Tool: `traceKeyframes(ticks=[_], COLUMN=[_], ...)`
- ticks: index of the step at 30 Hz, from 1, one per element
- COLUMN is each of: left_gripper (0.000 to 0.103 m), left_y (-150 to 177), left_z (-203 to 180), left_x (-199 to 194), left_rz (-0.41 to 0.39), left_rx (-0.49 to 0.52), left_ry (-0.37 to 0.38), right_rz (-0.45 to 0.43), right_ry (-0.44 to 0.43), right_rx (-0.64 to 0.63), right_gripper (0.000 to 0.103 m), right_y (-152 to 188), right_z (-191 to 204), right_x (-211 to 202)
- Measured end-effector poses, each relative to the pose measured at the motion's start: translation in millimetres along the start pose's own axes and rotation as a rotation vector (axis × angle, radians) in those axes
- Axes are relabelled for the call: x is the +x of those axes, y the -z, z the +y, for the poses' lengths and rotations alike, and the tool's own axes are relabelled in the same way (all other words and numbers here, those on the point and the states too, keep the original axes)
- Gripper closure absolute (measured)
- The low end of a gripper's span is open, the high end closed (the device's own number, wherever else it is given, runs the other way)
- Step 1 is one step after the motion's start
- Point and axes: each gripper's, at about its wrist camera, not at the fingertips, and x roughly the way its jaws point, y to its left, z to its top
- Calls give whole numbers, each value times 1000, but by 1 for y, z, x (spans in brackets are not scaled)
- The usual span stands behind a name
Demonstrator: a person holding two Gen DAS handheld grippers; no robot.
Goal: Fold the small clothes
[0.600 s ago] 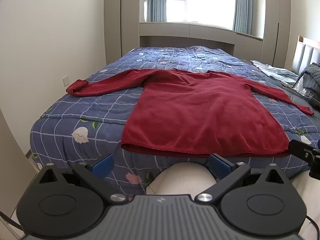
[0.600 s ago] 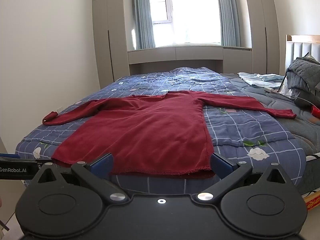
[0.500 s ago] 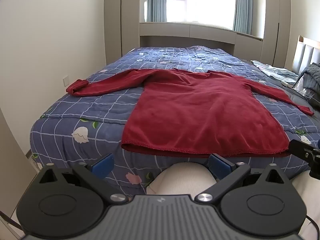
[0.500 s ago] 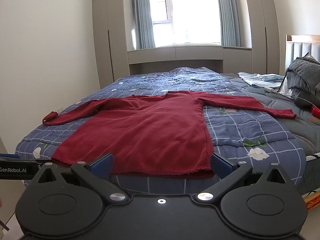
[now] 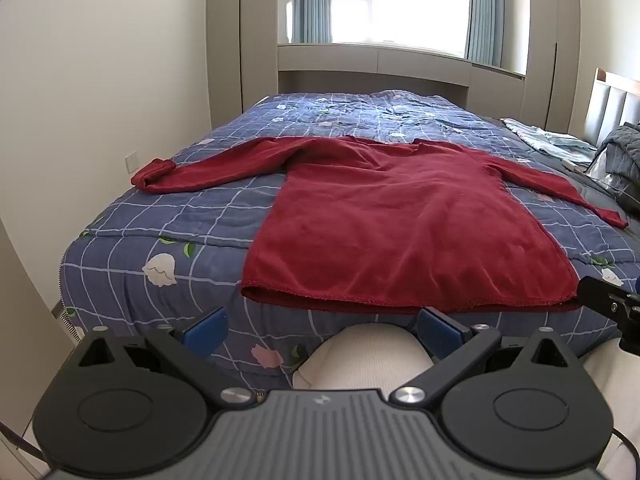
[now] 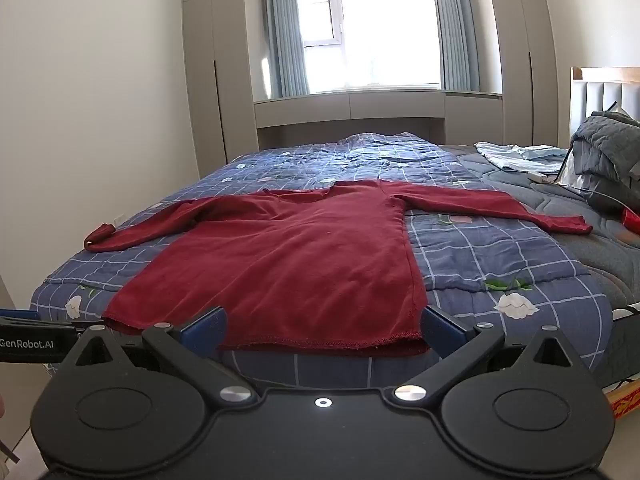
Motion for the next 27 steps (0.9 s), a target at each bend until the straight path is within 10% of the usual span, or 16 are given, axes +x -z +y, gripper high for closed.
traceKeyframes(ticks=[27], left_gripper=[0], left_y=[0], left_z=[-3], left_x=[4], left_rz=[2], left_rx=[5], left_ry=[0], right_rz=[3], right_ry=[-1], right_rx=[3], right_gripper=[0], right_y=[1], right_z=[0], right_x=[0])
